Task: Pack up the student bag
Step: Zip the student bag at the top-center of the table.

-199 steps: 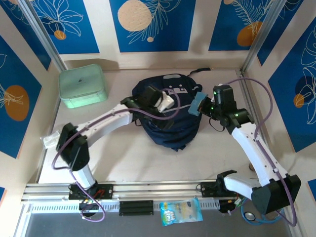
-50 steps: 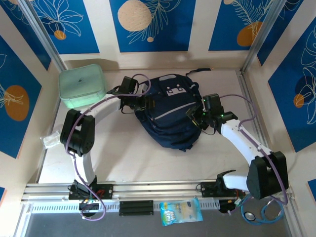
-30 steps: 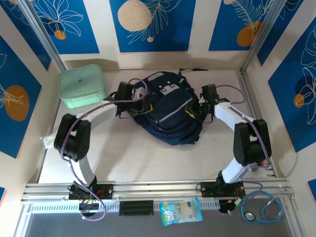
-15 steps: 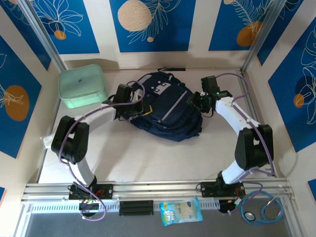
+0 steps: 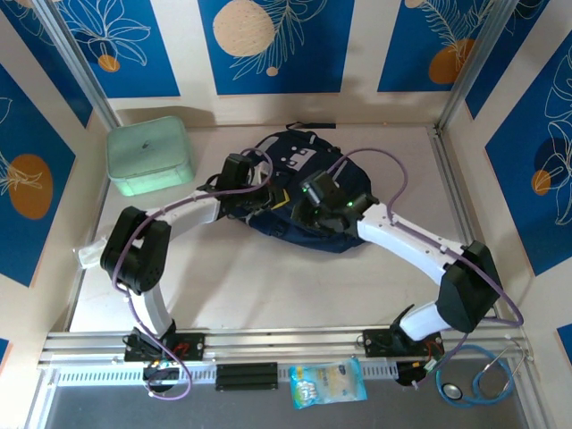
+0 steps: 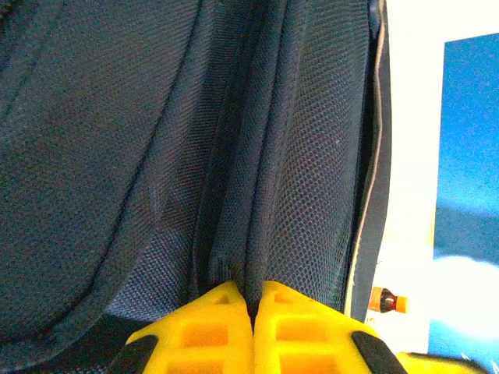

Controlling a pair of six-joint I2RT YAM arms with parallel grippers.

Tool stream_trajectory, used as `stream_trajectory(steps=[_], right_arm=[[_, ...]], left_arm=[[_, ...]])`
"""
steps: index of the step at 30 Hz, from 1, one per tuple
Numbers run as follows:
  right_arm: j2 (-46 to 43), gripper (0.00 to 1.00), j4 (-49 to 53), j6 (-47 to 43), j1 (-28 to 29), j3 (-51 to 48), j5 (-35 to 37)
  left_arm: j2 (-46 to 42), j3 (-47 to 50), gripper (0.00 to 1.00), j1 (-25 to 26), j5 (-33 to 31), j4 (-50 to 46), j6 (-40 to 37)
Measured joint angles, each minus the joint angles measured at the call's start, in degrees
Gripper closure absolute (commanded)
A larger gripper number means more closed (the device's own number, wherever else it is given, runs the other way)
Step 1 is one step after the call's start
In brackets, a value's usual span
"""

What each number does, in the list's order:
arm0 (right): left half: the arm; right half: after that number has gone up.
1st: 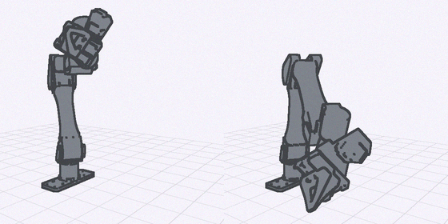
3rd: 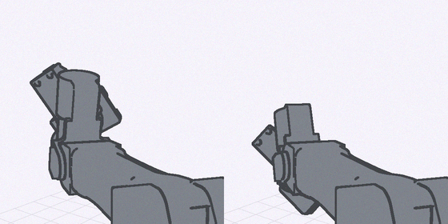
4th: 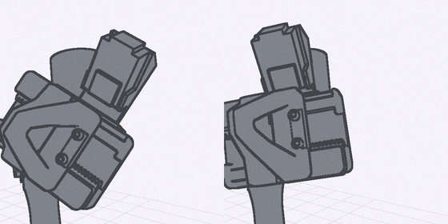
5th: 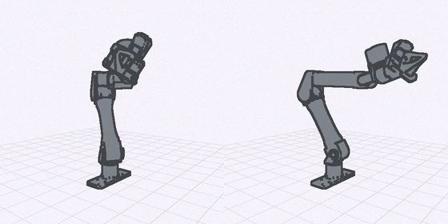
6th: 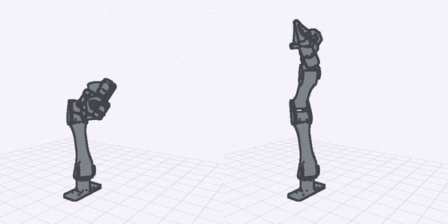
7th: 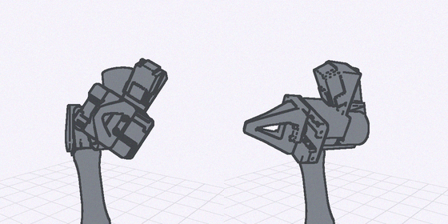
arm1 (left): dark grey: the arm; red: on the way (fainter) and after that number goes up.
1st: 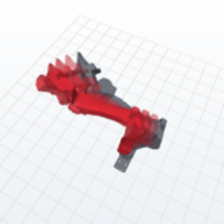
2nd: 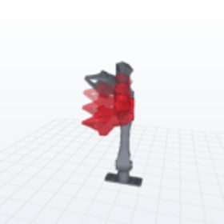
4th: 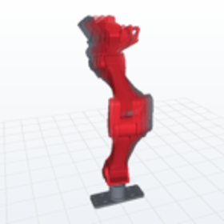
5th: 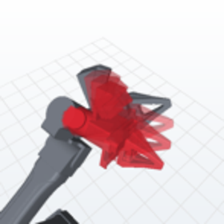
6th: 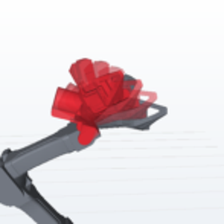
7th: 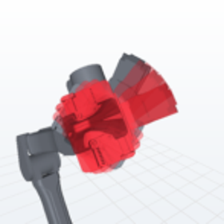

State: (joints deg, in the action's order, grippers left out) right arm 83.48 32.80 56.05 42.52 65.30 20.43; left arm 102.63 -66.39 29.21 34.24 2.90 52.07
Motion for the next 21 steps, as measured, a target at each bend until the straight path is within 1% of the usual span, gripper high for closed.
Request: stream_trajectory(steps=[5,11,14,17,19,21], right_arm=[[1.95,0.59,-4.46,4.33,1.2,-0.92,0.7],[5.35,0.59,-5.16,7.19,2.08,-0.81,4.15],[6.12,0.57,-4.83,8.96,2.4,-0.55,6.23],[6.38,0.52,-4.55,10.43,2.84,0.15,8.39],[6.62,0.47,-4.48,11.06,2.91,0.55,9.18],[7.13,0.47,-4.31,11.76,2.91,1.2,9.68]], left_arm=[[0.0,0.0,1.0,0.35,0.02,0.92,0.87],[0.0,0.0,1.0,0.37,0.07,0.98,1.68],[0.02,0.0,1.0,0.5,0.07,0.98,1.68],[0.15,0.0,1.0,0.61,0.09,1.16,1.68],[0.24,-0.04,1.0,0.61,0.26,1.36,1.68],[0.31,-0.04,1.0,0.61,0.26,1.46,1.7]])
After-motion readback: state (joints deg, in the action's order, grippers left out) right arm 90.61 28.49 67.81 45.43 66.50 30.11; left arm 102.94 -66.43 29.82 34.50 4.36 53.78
